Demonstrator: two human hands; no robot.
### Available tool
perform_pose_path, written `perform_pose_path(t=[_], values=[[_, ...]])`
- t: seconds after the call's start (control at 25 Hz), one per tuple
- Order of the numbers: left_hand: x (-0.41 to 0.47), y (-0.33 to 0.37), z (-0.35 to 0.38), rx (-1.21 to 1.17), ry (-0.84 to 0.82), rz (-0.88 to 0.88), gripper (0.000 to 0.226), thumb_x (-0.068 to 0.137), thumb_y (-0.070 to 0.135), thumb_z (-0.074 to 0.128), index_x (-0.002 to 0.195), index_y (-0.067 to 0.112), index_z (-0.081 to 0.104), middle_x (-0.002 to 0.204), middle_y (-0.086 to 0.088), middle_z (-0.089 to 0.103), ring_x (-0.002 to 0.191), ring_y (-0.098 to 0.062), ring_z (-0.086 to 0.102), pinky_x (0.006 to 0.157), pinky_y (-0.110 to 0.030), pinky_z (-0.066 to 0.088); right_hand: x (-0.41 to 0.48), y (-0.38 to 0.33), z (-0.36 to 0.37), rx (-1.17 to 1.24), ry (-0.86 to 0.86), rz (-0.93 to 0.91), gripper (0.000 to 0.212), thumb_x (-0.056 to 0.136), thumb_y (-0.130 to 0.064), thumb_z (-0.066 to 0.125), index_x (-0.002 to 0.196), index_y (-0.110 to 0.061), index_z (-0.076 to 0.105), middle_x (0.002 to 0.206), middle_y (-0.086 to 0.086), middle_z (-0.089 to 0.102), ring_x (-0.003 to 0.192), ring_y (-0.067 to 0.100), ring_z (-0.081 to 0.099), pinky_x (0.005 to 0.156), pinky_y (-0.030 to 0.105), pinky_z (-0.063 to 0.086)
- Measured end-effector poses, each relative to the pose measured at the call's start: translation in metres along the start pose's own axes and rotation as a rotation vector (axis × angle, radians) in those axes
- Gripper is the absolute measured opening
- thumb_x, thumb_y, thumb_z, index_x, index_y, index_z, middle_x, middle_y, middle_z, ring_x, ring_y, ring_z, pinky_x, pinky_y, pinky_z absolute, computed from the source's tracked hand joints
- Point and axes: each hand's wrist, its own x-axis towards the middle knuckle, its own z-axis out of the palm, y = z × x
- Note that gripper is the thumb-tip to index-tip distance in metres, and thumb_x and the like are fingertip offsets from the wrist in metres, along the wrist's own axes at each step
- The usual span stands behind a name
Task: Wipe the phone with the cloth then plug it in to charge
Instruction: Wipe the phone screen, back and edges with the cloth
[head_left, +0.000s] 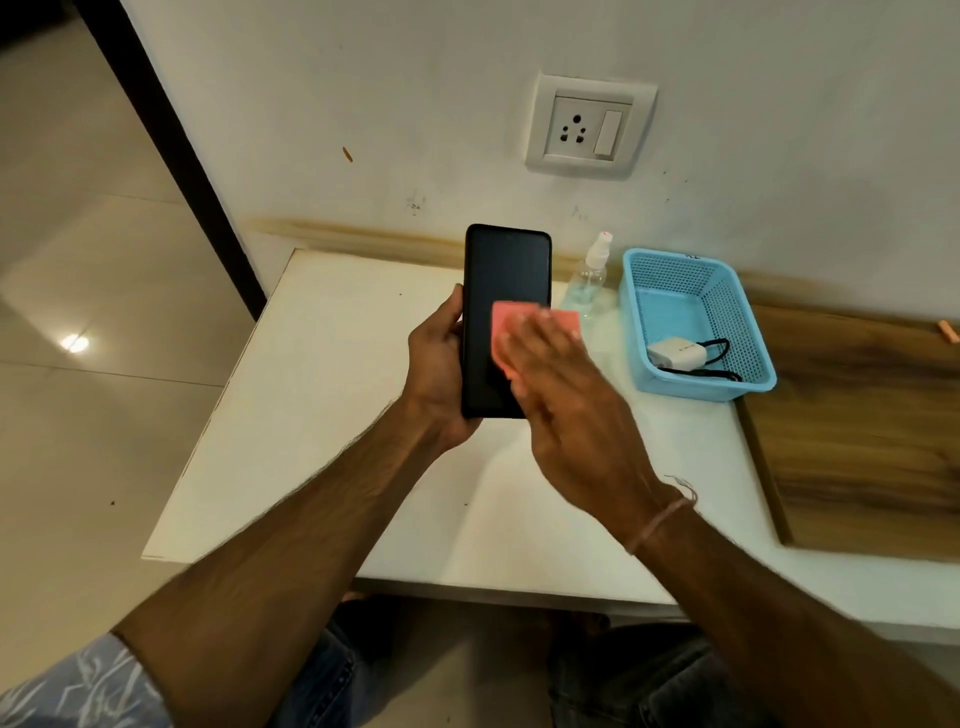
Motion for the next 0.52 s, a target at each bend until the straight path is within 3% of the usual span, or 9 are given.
perform_pose_path(t=[0.16,0.28,0.32,0.4,0.52], values=[[-0.005,-0.011,0.008,0.081,0.036,0.003,0.062,0.103,0.059,0.033,0.133,0.015,0.064,0.119,-0.012,0.072,0.107,-0.03,0.071,0.081,-0.038,0.06,0.045,-0.01,-0.001,0.174,0.193,0.277,0.045,0.1,-0.013,0.044,0.144,-0.017,0.038,0.154,-0.003,0.029,0.145,0.013,0.014,0.113,0.018,0.015],[-0.005,-0.01,0.003,-0.003,0.007,0.045,0.061,0.104,0.057,0.033,0.137,0.014,0.059,0.135,-0.016,0.064,0.125,-0.035,0.061,0.104,-0.047,0.05,0.037,-0.024,0.02,0.247,0.172,0.159,0.048,0.095,-0.006,0.049,0.142,-0.014,0.043,0.152,-0.001,0.033,0.146,0.017,0.019,0.117,0.029,0.019],[-0.005,-0.008,0.0,-0.021,0.01,0.047,0.061,0.103,0.057,0.034,0.138,0.013,0.059,0.137,-0.017,0.062,0.126,-0.035,0.06,0.105,-0.047,0.049,0.03,-0.022,0.023,0.257,0.187,0.095,0.047,0.093,-0.004,0.051,0.14,-0.011,0.046,0.151,-0.001,0.035,0.145,0.018,0.022,0.118,0.035,0.024],[-0.004,-0.005,-0.003,0.009,0.032,0.037,0.06,0.102,0.057,0.036,0.135,0.014,0.062,0.131,-0.014,0.066,0.119,-0.031,0.065,0.095,-0.041,0.055,0.028,-0.009,0.022,0.229,0.283,0.033,0.046,0.091,0.0,0.053,0.136,-0.01,0.051,0.147,-0.005,0.036,0.142,0.017,0.025,0.115,0.036,0.03],[-0.001,-0.011,0.003,0.109,0.079,0.04,0.055,0.103,0.056,0.038,0.13,0.018,0.067,0.114,-0.008,0.074,0.104,-0.026,0.072,0.08,-0.036,0.059,0.049,0.005,0.016,0.194,0.336,0.144,0.044,0.097,-0.008,0.049,0.141,-0.01,0.044,0.15,-0.001,0.032,0.144,0.022,0.018,0.117,0.04,0.026]])
